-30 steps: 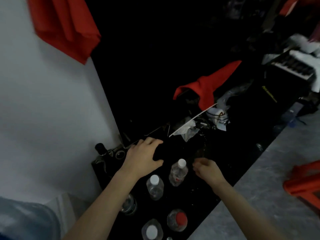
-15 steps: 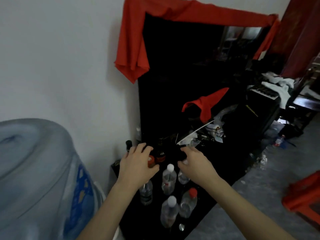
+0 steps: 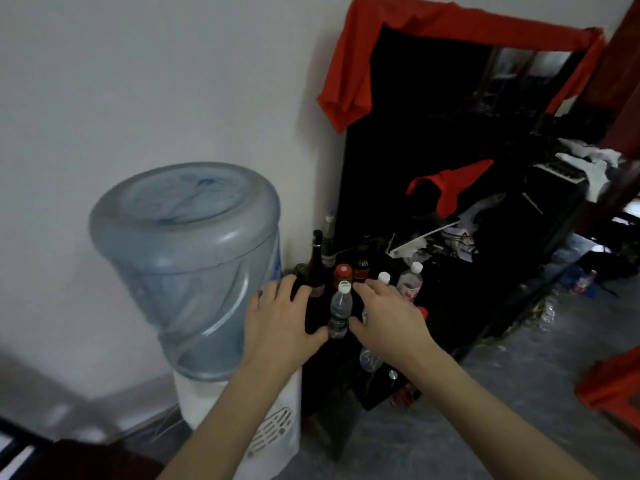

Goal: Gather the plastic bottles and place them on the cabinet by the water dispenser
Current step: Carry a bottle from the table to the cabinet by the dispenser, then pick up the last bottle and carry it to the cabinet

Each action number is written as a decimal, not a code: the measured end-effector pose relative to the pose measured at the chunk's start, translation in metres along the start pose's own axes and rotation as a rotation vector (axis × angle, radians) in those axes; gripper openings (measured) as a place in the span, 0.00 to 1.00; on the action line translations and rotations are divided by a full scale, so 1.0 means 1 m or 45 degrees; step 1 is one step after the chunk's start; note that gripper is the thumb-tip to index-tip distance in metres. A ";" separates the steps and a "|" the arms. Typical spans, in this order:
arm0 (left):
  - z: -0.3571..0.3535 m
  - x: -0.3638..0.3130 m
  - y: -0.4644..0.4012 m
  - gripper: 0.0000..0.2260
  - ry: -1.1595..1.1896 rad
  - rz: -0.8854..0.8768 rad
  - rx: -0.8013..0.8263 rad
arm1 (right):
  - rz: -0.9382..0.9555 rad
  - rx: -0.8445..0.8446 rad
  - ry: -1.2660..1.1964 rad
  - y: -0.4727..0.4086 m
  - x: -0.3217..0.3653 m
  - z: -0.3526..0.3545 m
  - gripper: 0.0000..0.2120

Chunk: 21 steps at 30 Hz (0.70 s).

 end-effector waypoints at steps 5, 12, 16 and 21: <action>0.027 0.035 0.049 0.28 -0.007 0.159 -0.129 | 0.161 0.058 -0.003 0.006 0.052 0.002 0.30; 0.061 0.101 0.141 0.25 -0.106 0.505 -0.159 | 0.505 0.147 -0.051 0.031 0.149 -0.013 0.26; 0.077 0.135 0.214 0.24 -0.154 0.805 -0.093 | 0.704 0.208 -0.135 0.069 0.209 -0.033 0.26; 0.110 0.161 0.324 0.22 -0.223 1.085 -0.135 | 1.028 0.282 -0.202 0.137 0.294 -0.048 0.24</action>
Point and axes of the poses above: each hand's wrist, its own y-axis away from the middle knuckle, its own z-axis out of the back of the hand, x = y × z, the point moved 8 cm from there along -y, towards the middle knuckle, and after that the axes turned 8 degrees about z, right-handed, at the moved point
